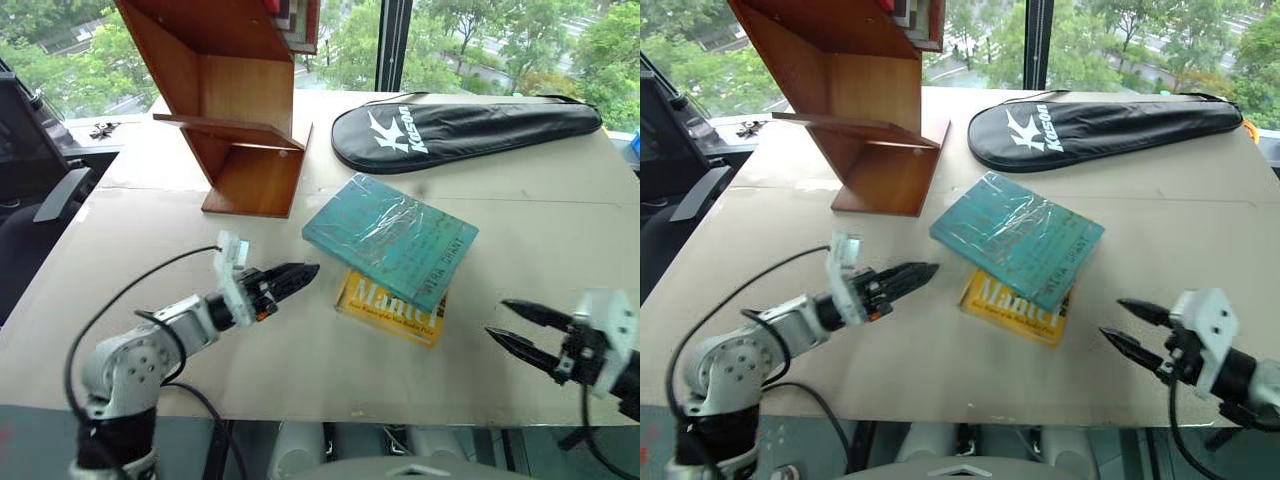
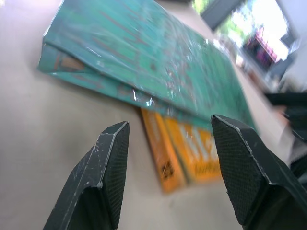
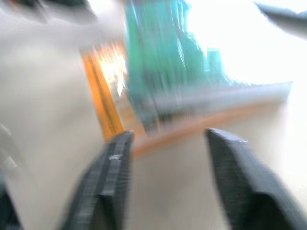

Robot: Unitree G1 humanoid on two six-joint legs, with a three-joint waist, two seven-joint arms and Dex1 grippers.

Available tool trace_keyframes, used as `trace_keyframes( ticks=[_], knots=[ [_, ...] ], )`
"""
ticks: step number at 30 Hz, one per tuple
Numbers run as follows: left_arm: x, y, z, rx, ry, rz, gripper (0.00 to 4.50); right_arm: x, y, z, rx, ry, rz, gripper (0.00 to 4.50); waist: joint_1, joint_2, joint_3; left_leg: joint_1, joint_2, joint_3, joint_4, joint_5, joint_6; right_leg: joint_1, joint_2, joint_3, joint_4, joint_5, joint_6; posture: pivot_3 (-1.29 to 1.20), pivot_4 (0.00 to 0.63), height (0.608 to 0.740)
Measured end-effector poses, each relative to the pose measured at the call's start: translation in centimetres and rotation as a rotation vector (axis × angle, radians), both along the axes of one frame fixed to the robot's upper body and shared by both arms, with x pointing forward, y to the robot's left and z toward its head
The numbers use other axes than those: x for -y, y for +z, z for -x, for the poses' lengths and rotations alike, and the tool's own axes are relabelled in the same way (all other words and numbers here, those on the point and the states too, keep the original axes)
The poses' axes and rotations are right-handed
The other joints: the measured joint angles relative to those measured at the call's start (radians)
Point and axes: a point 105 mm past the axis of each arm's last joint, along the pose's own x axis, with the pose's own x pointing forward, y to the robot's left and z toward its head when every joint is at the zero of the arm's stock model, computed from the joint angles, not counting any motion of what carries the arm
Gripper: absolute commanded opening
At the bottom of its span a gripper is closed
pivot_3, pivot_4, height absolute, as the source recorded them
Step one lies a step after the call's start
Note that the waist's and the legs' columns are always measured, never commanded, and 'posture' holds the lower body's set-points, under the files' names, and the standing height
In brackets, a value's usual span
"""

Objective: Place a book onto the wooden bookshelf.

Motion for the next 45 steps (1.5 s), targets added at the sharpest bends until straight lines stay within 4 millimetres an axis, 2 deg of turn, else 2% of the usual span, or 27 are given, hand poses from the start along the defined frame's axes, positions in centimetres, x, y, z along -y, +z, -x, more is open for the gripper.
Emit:
trace_keyframes(
  ticks=[1, 2, 5, 8, 12, 15, 20, 21, 22, 23, 25, 27, 29, 33, 34, 37, 38, 39, 41, 42, 45],
  knots=[
    [0.2, -0.6, -0.5, -0.068, 0.027, 0.036, 2.77, -0.4, 0.7, 0.2, 0.032, 0.022, -0.019, 4.19, -0.003, -0.001, -0.001, 0.001, 0.000, -0.001, 0.001, 0.000, 0.000, 0.001, -0.001, -0.001, 0.000, 0.000, 0.000, 0.00, 0.150, 0.740],
    [0.4, -1.3, -1.0, -0.145, 0.059, 0.088, 2.77, -0.8, 1.3, 0.3, 0.063, 0.041, -0.037, 4.46, -0.005, -0.001, -0.001, 0.001, 0.000, -0.002, 0.001, 0.000, 0.000, 0.002, -0.001, -0.001, 0.000, 0.001, -0.001, 0.00, 0.150, 0.740],
    [1.0, -2.3, -1.6, -0.261, 0.091, 0.138, 2.77, -1.4, 2.0, 0.0, 0.109, 0.054, -0.043, 4.46, -0.007, -0.002, -0.001, 0.000, -0.001, -0.004, 0.002, 0.000, 0.000, 0.002, -0.001, -0.002, 0.001, 0.001, -0.002, 0.00, 0.150, 0.740],
    [2.4, -2.7, -2.5, -0.346, 0.122, 0.222, 2.77, -1.9, 2.3, -0.4, 0.127, 0.065, -0.048, 4.46, -0.002, -0.003, -0.001, -0.001, -0.004, -0.006, 0.002, 0.000, 0.000, 0.002, -0.001, -0.003, 0.001, 0.001, -0.003, 0.00, 0.150, 0.740],
    [3.5, -2.5, -3.9, -0.378, 0.149, 0.288, 2.77, -2.1, 2.2, -0.7, 0.131, 0.062, -0.029, 4.46, 0.011, -0.002, -0.002, -0.001, -0.007, -0.009, 0.002, 0.000, 0.000, 0.002, -0.001, -0.003, 0.000, 0.001, -0.003, 0.00, 0.150, 0.740],
    [5.4, -2.0, -5.1, -0.374, 0.141, 0.373, 2.77, -2.4, 2.0, -0.7, 0.118, 0.069, -0.029, 4.46, 0.020, -0.002, -0.002, -0.003, -0.008, -0.010, 0.003, 0.000, 0.000, 0.003, -0.001, -0.005, -0.001, 0.001, -0.003, 0.00, 0.150, 0.740],
    [7.1, -2.1, -5.5, -0.373, 0.116, 0.413, 2.77, -2.3, 1.8, -0.8, 0.109, 0.049, -0.021, 4.46, 0.016, -0.002, -0.002, -0.002, -0.008, -0.012, 0.003, 0.000, 0.000, 0.003, 0.000, -0.004, -0.001, 0.001, -0.003, 0.00, 0.150, 0.740],
    [7.4, -2.1, -5.7, -0.376, 0.108, 0.416, 2.24, -2.3, 1.8, -0.8, 0.108, 0.049, -0.017, 4.50, 0.016, -0.002, -0.002, -0.002, -0.009, -0.013, 0.003, 0.000, 0.000, 0.003, 0.000, -0.004, -0.001, 0.001, -0.003, 0.00, 0.150, 0.740],
    [7.4, -2.1, -5.7, -0.377, 0.108, 0.416, 2.15, -2.3, 1.8, -0.8, 0.108, 0.049, -0.017, 4.50, 0.016, -0.002, -0.002, -0.002, -0.009, -0.013, 0.003, 0.000, 0.000, 0.003, 0.000, -0.004, -0.001, 0.001, -0.003, 0.00, 0.150, 0.740],
    [7.7, -2.3, -5.9, -0.383, 0.105, 0.420, 1.55, -2.3, 1.7, -0.8, 0.104, 0.049, -0.016, 4.50, 0.016, -0.002, -0.002, -0.002, -0.009, -0.013, 0.003, 0.000, 0.000, 0.003, 0.000, -0.004, -0.001, 0.001, -0.003, 0.00, 0.150, 0.740],
    [7.9, -2.1, -6.1, -0.379, 0.093, 0.445, 0.65, -2.4, 1.5, -0.7, 0.092, 0.052, -0.019, 4.50, 0.016, -0.002, -0.002, -0.002, -0.008, -0.014, 0.003, 0.000, 0.000, 0.005, 0.000, -0.005, -0.001, 0.001, -0.003, 0.00, 0.150, 0.740],
    [7.9, -1.5, -6.2, -0.361, 0.078, 0.485, 0.08, -2.5, 1.3, -0.7, 0.081, 0.057, -0.024, 4.50, 0.016, -0.002, -0.002, -0.002, -0.008, -0.015, 0.003, 0.000, 0.000, 0.005, 0.000, -0.006, -0.002, 0.001, -0.002, 0.00, 0.150, 0.740],
    [7.9, -1.2, -6.1, -0.353, 0.070, 0.508, 0.08, -2.6, 1.2, -0.7, 0.083, 0.055, -0.025, 4.50, 0.016, -0.002, -0.002, -0.003, -0.008, -0.016, 0.004, 0.000, 0.000, 0.006, -0.001, -0.007, -0.002, 0.001, -0.002, 0.00, 0.150, 0.740],
    [6.5, -0.5, -5.3, -0.318, 0.068, 0.506, 0.08, -2.5, 1.3, -0.8, 0.095, 0.044, -0.019, 4.50, 0.011, -0.003, -0.002, -0.003, -0.009, -0.026, 0.004, 0.000, 0.000, 0.006, 0.001, -0.005, -0.002, 0.001, -0.003, 0.00, 0.150, 0.740],
    [5.5, 0.3, -4.6, -0.268, 0.054, 0.455, 0.08, -2.6, 1.6, -1.0, 0.117, 0.046, -0.023, 4.50, 0.007, -0.003, -0.002, -0.003, -0.010, -0.030, 0.004, 0.001, -0.001, 0.006, 0.002, -0.003, -0.002, 0.001, -0.003, 0.00, 0.150, 0.740],
    [4.2, 2.3, -3.6, -0.158, 0.026, 0.352, 0.08, -2.5, 2.2, -1.5, 0.141, 0.052, -0.048, 4.50, 0.006, -0.005, 0.001, -0.003, -0.011, -0.033, 0.003, 0.001, -0.002, 0.005, 0.003, -0.003, -0.001, 0.001, -0.003, 0.00, 0.150, 0.740],
    [3.5, 3.9, -3.0, -0.071, -0.004, 0.269, 0.08, -2.2, 2.6, -1.9, 0.157, 0.041, -0.059, 4.50, 0.006, -0.007, 0.002, -0.003, -0.011, -0.033, 0.003, 0.002, -0.003, 0.005, 0.003, -0.004, -0.002, 0.001, -0.003, 0.00, 0.150, 0.740],
    [2.8, 6.3, -2.2, 0.067, -0.032, 0.151, 0.08, -1.7, 3.0, -2.3, 0.167, 0.034, -0.074, 4.50, 0.007, -0.008, 0.003, -0.003, -0.011, -0.033, 0.003, 0.002, -0.003, 0.005, 0.003, -0.004, -0.002, 0.001, -0.003, 0.00, 0.150, 0.740],
    [2.8, 10.1, -1.4, 0.275, -0.072, 0.025, 0.08, -1.3, 3.2, -2.7, 0.168, 0.027, -0.082, 4.50, 0.018, -0.006, 0.002, -0.002, -0.015, -0.034, 0.003, 0.001, -0.003, 0.006, 0.001, -0.004, -0.001, 0.001, -0.003, 0.00, 0.150, 0.740],
    [3.0, 12.6, -0.7, 0.470, -0.112, -0.175, 0.08, -0.9, 3.7, -3.1, 0.181, 0.029, -0.089, 4.50, 0.020, -0.005, 0.003, -0.004, -0.017, -0.035, 0.002, 0.001, -0.002, 0.006, 0.001, -0.005, -0.003, 0.001, -0.003, 0.00, 0.150, 0.740],
    [4.0, 16.6, 0.4, 0.812, -0.199, -0.463, 0.08, 0.1, 5.1, -3.7, 0.221, 0.027, -0.101, 4.50, 0.023, -0.004, 0.004, -0.004, -0.023, -0.035, 0.001, 0.001, -0.002, 0.006, -0.001, -0.005, -0.004, 0.001, -0.003, 0.00, 0.150, 0.740]
  ],
)
